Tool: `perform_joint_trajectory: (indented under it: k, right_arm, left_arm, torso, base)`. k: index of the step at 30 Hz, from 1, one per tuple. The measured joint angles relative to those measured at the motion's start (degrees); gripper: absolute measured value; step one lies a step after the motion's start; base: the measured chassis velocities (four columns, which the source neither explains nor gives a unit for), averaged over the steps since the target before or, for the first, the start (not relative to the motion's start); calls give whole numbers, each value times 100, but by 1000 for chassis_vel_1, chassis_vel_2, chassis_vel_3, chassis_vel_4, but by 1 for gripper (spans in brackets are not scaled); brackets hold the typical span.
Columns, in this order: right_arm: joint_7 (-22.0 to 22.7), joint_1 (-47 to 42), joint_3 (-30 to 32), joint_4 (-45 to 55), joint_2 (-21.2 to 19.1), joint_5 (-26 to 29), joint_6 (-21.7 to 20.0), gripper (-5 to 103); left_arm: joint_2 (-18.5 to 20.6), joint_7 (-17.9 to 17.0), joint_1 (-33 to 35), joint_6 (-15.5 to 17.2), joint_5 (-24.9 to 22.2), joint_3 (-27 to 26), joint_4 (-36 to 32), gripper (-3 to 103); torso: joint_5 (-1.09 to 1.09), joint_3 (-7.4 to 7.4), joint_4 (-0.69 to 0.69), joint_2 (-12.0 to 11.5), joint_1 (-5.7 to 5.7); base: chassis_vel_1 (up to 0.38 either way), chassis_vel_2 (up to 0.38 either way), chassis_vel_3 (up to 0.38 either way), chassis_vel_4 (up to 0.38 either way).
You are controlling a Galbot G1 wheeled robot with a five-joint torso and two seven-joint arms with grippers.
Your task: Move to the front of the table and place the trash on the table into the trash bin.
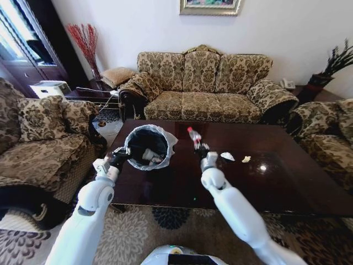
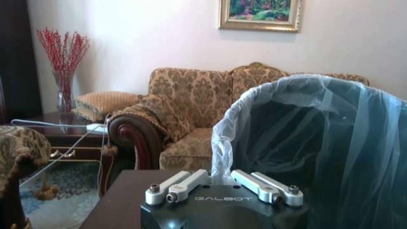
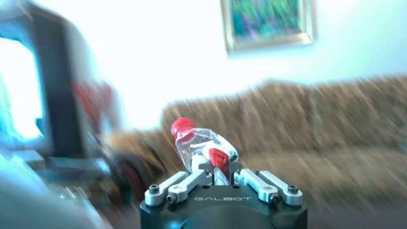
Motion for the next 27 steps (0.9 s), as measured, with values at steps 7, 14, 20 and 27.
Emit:
perform_joint_trajectory:
  k: [7,14,20,27]
  right_arm:
    - [-615,547,-271,1411,-1065,554,23,9]
    - [-1282,1501,-1581,1987,-1539,1428,300,7]
    - [-1399,1588,-2198,1687,-1280,1130,360,6]
    - [-1505,1537,-2703,959,-865,550,491,24]
  left_arm:
    - [9,5,85,0,18,34,-62,1]
    - [-12,7,30,-26,44,147,8,1]
    - [-15,7,17,-31,46,128,2,1]
    - [-41,46,35,-14,39,132,-61,1]
  torso:
    - [2,0,-2,1,-1]
    - [0,0,0,2,0]
    - [-1,0,1,1,0]
    - [0,0,-2,1,0]
  base:
    - [0,0,0,0]
    - [0,0,0,0]
    - [0,0,0,0]
    - [0,0,0,0]
